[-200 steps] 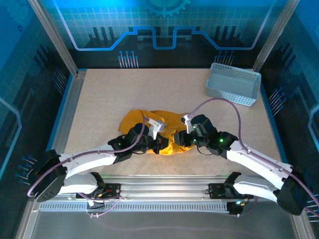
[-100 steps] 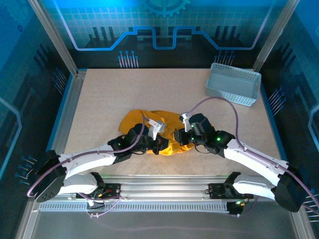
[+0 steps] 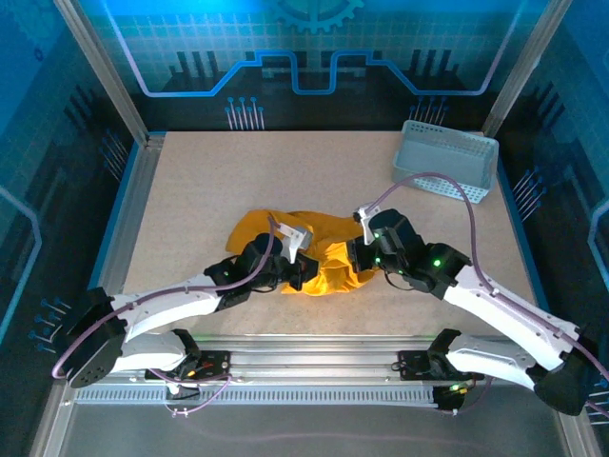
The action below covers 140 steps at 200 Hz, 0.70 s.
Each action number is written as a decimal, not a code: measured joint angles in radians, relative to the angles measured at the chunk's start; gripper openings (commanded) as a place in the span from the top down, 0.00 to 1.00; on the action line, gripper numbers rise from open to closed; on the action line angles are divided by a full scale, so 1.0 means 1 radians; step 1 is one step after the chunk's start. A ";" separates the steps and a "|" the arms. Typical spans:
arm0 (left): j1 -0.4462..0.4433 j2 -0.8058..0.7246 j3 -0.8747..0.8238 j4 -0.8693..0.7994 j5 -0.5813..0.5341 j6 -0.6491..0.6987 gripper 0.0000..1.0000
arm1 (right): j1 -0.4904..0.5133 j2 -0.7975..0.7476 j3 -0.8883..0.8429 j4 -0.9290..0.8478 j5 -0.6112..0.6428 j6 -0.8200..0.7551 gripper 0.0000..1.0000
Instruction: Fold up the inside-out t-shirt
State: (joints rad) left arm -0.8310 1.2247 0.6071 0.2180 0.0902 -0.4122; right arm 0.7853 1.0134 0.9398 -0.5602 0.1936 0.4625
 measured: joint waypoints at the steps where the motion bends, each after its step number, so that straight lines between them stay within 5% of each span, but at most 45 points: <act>1: 0.000 0.000 0.001 0.000 0.000 0.000 0.95 | 0.000 0.000 0.003 -0.004 0.001 0.000 1.00; 50: 0.003 0.060 0.077 -0.015 -0.019 0.000 0.97 | 0.024 -0.017 0.086 -0.119 -0.016 -0.035 0.99; 94: 0.009 0.098 0.084 -0.051 -0.026 0.000 0.96 | 0.139 -0.019 0.039 -0.090 -0.116 -0.055 0.68; 140: 0.011 0.097 0.056 -0.049 -0.025 0.000 0.96 | 0.006 -0.032 -0.032 -0.073 -0.048 -0.019 0.65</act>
State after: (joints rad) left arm -0.8196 1.3216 0.6628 0.1692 0.0654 -0.4122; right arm 0.7910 0.9810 0.9077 -0.6331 0.1452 0.4438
